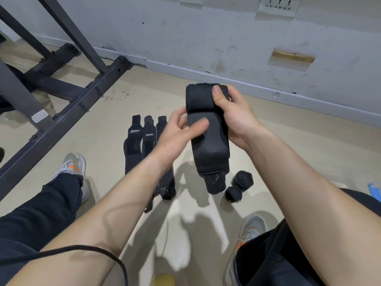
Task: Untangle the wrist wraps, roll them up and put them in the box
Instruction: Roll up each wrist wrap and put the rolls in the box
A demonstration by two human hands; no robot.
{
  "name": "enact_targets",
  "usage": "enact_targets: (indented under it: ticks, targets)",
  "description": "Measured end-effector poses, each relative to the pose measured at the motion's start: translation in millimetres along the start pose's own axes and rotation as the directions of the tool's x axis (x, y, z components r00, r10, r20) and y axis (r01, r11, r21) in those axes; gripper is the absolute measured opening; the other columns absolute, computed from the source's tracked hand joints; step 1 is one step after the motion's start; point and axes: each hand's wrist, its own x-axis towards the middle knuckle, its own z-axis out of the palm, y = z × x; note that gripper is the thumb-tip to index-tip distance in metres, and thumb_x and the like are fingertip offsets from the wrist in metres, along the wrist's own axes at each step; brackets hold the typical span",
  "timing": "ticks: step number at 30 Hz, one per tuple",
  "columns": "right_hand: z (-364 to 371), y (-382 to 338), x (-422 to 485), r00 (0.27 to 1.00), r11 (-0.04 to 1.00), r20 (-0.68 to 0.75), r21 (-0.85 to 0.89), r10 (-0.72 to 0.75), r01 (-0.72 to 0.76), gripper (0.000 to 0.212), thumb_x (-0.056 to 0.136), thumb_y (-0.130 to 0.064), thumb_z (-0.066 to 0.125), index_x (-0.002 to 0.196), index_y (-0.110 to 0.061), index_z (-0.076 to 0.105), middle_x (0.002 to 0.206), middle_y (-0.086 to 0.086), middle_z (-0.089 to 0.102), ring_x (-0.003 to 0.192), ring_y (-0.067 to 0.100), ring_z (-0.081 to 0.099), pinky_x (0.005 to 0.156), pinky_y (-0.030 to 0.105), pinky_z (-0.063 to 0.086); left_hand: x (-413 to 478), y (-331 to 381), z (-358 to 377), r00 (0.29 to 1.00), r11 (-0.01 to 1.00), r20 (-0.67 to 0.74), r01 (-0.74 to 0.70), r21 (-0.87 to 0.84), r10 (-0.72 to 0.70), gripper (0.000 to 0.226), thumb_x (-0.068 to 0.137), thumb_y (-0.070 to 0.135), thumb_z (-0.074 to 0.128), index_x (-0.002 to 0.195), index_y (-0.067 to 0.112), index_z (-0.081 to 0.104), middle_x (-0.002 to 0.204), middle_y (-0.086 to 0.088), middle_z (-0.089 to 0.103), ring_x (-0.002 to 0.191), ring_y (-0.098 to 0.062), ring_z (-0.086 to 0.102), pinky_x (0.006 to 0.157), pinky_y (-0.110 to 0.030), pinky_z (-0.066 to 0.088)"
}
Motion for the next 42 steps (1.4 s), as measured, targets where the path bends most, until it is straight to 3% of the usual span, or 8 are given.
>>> enact_targets:
  ticks: [3,8,15,18,22,29,34,42]
  targets:
    - [5,5,-3,0.999,1.0,0.053,-0.007,0.01,-0.009,0.012,0.104,-0.02,0.056,0.111,-0.011,0.06,0.096,0.009,0.071,0.088,0.023,0.069,0.085,0.044,0.058,10,26,2,0.994,0.997,-0.096,-0.06,-0.04,0.056,0.062,0.093,0.047,0.071,0.135,0.006,0.054,0.105,0.0,0.076,0.092,-0.012,0.074,0.079,-0.025,0.057]
    - [13,18,-8,0.999,0.998,0.039,-0.045,-0.036,0.038,0.005,0.103,-0.017,0.059,0.106,-0.014,0.06,0.09,0.004,0.071,0.083,0.018,0.068,0.078,0.036,0.058,15,30,11,0.989,0.998,-0.14,-0.051,0.046,0.057,0.073,0.072,0.075,0.071,0.118,0.017,0.071,0.11,-0.003,0.079,0.107,-0.022,0.074,0.103,-0.05,0.054]
    - [4,12,-6,0.99,0.991,0.131,-0.13,0.055,-0.037,0.016,0.1,-0.018,0.063,0.112,-0.029,0.06,0.095,-0.001,0.072,0.087,0.019,0.067,0.08,0.041,0.056,17,25,-3,0.984,0.988,-0.09,-0.154,0.021,0.155,0.027,0.088,0.037,0.073,0.105,0.019,0.064,0.108,-0.007,0.075,0.106,-0.027,0.071,0.104,-0.054,0.053]
    - [0,4,-5,0.971,0.954,0.152,-0.265,0.184,-0.139,0.007,0.102,-0.037,0.055,0.108,-0.034,0.057,0.09,-0.011,0.067,0.077,0.015,0.063,0.067,0.032,0.052,15,26,-8,0.976,0.975,-0.058,-0.204,0.084,0.209,0.023,0.088,0.03,0.071,0.104,0.019,0.06,0.097,0.0,0.072,0.092,-0.015,0.067,0.094,-0.042,0.055]
    - [3,9,-3,0.974,0.916,0.121,-0.379,0.193,-0.134,0.04,0.099,-0.062,0.047,0.111,-0.025,0.057,0.1,-0.001,0.068,0.084,0.019,0.067,0.075,0.046,0.059,13,22,-13,0.976,0.958,-0.009,-0.21,0.193,0.216,0.023,0.094,0.013,0.072,0.11,0.022,0.057,0.088,0.004,0.068,0.08,-0.007,0.063,0.077,-0.024,0.053]
    - [0,17,0,0.992,0.967,0.129,-0.252,0.008,0.025,0.005,0.101,-0.025,0.063,0.101,-0.024,0.058,0.089,0.002,0.063,0.083,0.017,0.063,0.082,0.041,0.053,4,22,-1,0.999,0.994,-0.044,0.022,-0.108,-0.026,0.038,0.099,0.022,0.066,0.132,0.006,0.056,0.109,-0.008,0.074,0.101,-0.022,0.072,0.094,-0.04,0.057]
    - [3,15,-5,0.987,0.947,0.155,-0.307,-0.048,0.094,0.018,0.097,-0.017,0.068,0.109,-0.025,0.057,0.092,0.002,0.064,0.081,0.012,0.062,0.078,0.035,0.054,8,28,-1,0.994,0.982,-0.035,0.097,-0.161,-0.104,0.044,0.103,0.036,0.059,0.13,0.001,0.063,0.12,-0.02,0.074,0.109,-0.031,0.073,0.095,-0.041,0.059]
    - [-1,8,-5,0.948,0.964,0.201,-0.145,0.249,-0.222,0.026,0.093,-0.037,0.064,0.116,-0.025,0.056,0.101,-0.001,0.069,0.096,0.018,0.068,0.092,0.052,0.056,9,28,-13,0.998,0.997,-0.05,-0.051,-0.054,0.048,0.03,0.096,0.001,0.067,0.118,0.017,0.054,0.09,-0.004,0.07,0.082,-0.019,0.067,0.081,-0.036,0.059]
